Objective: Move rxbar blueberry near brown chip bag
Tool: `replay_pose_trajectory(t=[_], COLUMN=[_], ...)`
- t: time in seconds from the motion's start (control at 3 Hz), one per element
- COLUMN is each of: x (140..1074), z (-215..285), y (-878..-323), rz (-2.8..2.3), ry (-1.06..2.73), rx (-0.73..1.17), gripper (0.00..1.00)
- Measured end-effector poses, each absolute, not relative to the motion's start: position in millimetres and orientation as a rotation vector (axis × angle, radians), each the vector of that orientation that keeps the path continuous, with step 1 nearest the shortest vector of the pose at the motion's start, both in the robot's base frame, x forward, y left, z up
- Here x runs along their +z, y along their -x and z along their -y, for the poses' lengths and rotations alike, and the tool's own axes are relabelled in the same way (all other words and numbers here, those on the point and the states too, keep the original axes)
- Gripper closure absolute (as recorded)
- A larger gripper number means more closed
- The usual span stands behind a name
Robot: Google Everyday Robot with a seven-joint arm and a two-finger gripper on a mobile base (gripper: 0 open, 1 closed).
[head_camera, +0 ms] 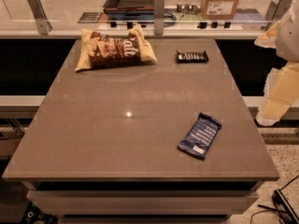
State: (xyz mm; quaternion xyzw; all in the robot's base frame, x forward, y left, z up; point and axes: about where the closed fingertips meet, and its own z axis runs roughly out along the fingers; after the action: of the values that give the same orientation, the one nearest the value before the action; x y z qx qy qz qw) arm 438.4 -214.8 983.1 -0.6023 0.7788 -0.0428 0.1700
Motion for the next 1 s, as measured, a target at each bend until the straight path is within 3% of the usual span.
replay_pose_trajectory(t=[1.0], x=[985.5], z=[215.5], y=[-448.4], rz=[-2.166], ry=[1.634], rx=[-0.17], gripper=[0.0])
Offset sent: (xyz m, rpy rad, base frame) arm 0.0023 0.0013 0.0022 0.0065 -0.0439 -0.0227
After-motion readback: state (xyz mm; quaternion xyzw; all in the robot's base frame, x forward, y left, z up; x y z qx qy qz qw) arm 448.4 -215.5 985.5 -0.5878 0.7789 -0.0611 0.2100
